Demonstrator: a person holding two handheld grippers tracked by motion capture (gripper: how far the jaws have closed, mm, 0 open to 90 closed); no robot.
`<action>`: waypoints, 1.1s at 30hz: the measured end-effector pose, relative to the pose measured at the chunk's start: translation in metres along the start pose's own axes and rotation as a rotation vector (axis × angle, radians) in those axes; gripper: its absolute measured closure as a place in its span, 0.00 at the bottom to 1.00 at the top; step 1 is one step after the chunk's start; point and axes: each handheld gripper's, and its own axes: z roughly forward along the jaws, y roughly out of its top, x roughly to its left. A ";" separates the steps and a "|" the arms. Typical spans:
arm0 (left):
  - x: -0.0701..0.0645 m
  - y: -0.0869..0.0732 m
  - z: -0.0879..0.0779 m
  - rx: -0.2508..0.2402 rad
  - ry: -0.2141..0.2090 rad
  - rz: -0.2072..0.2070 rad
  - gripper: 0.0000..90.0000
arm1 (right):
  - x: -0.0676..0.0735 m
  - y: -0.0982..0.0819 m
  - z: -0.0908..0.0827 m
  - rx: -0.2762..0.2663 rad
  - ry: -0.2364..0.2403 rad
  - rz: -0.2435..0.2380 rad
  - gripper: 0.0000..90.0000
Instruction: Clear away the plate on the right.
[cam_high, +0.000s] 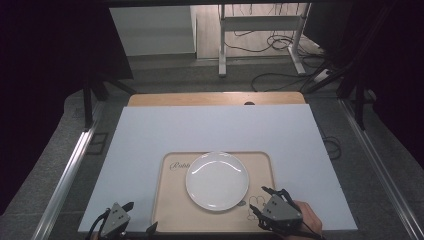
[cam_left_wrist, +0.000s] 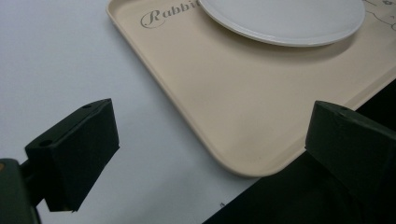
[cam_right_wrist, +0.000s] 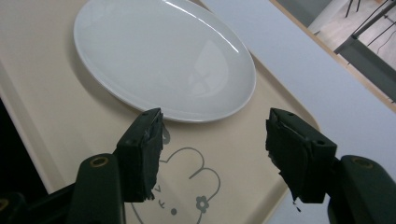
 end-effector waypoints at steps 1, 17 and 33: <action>0.000 0.000 0.000 0.000 0.000 0.000 0.03 | -0.001 0.000 -0.001 0.001 0.003 0.007 0.40; 0.000 0.000 0.000 0.002 -0.001 0.001 0.03 | -0.014 -0.014 -0.015 -0.017 0.027 0.129 0.26; 0.000 0.000 0.000 0.002 -0.001 0.001 0.03 | -0.027 -0.031 -0.029 -0.057 0.013 0.287 0.12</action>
